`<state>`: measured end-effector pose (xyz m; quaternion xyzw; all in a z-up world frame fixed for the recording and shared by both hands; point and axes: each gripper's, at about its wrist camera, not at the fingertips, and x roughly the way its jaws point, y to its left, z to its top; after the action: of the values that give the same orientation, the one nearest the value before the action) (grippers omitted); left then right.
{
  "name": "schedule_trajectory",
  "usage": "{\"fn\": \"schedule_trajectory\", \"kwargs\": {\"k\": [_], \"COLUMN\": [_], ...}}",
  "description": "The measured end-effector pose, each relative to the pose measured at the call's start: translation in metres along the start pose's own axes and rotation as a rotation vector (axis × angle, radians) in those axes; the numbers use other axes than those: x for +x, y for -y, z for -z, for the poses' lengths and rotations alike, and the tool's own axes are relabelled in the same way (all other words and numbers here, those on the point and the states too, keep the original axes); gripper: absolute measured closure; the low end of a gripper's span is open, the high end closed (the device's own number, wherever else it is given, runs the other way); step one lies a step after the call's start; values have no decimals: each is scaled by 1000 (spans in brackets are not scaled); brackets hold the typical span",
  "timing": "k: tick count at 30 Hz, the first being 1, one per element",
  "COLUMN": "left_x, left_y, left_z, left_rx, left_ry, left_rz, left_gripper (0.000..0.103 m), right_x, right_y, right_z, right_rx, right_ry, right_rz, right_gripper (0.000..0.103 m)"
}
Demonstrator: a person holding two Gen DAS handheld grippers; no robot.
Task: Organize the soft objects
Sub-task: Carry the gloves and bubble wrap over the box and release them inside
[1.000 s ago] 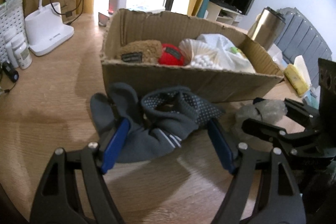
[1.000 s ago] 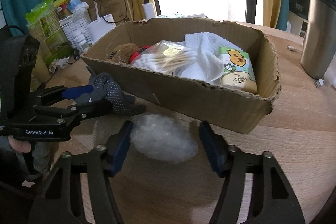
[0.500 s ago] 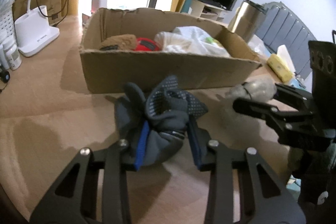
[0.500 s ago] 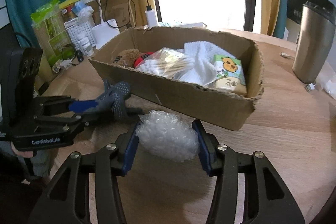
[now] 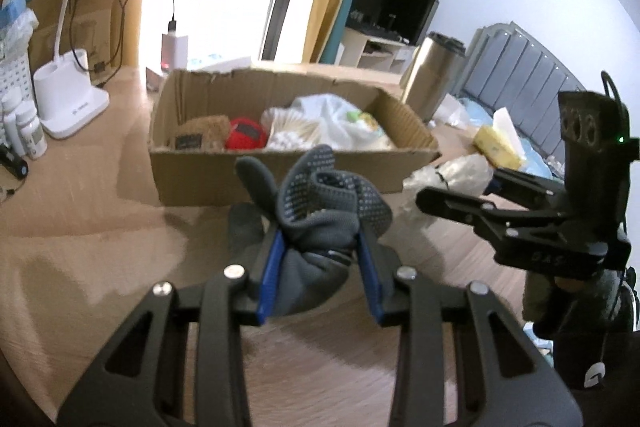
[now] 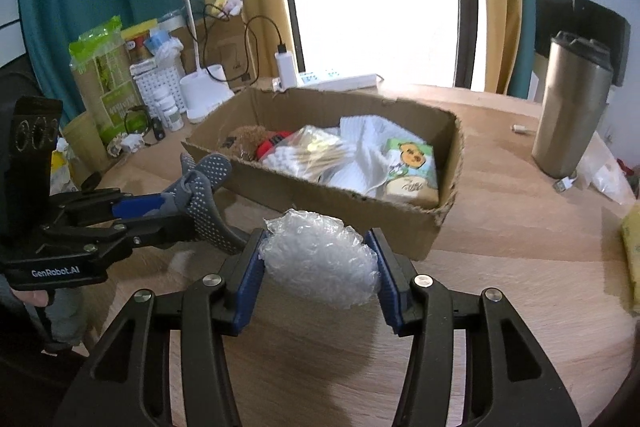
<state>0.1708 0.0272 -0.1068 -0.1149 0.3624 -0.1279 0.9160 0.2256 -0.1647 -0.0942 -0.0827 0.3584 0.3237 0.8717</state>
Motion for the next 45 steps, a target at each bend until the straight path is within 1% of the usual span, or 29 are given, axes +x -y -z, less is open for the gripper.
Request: {"fn": "schedule_trajectory", "kwargs": {"k": [11,17,27,33,36,38,40,42,45], "left_x": [-18,-22,-24,-25,-22,-19,-17,-14,-10], "left_y": [14,14,-2,-12,-15,-15,-14,-12,-8], "left_z": [-21,-32,-50,-57,-60,-62,-64,-66,-68], "left_rx": [26,28,11,-2,-4,-4,0,4,9], "left_ry": [71,99,137,152,150,147,144,144,143], "left_rz": [15,17,-2,-20,-33,-38,-42,-44,-44], "left_gripper": [66,66,66,66,66,66,66,66,66], "right_x": [-17,-19,-1,16,29,37,39,36,28], "right_y": [16,22,20,22,24,24,27,32,44], "right_z": [-13,-24,-51,-59,-58,-55,-53,-51,-49], "right_rx": [11,13,-6,-3,-3,-21,-19,-3,25], "right_ry": [51,69,87,78,51,26,18,33,63], "right_rz": [25,34,15,-13,-26,-8,-8,-9,-4], "right_gripper": [50,50,50,49,45,40,35,32,31]}}
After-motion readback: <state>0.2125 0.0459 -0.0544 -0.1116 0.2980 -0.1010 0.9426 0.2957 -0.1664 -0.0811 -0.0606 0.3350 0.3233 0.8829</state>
